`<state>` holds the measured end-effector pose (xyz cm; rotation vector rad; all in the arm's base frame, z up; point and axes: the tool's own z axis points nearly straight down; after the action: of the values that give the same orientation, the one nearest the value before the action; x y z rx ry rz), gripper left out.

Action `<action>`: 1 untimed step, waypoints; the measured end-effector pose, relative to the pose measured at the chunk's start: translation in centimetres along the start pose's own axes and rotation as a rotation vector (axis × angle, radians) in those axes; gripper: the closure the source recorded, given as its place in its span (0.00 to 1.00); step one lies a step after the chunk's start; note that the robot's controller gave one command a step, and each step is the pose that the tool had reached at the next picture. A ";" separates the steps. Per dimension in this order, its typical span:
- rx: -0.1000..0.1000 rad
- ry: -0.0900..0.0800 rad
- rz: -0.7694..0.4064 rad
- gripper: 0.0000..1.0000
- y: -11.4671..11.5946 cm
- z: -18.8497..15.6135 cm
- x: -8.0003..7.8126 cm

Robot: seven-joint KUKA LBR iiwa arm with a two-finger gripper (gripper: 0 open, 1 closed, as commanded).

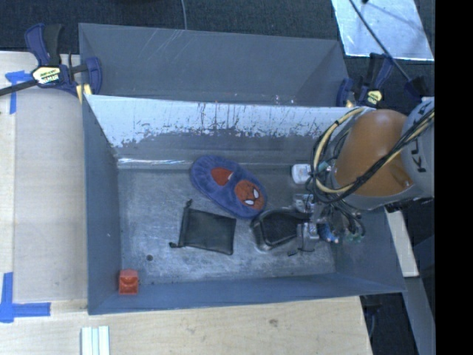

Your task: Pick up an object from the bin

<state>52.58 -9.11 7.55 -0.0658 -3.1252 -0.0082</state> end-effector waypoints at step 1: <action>0.000 -0.006 0.054 1.00 -0.7 0.0 -4.4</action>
Offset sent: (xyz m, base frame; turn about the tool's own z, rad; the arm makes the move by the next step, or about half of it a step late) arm 0.0427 -0.0106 -0.0055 0.0584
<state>56.98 -10.04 7.50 -0.1508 -3.1282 -0.0072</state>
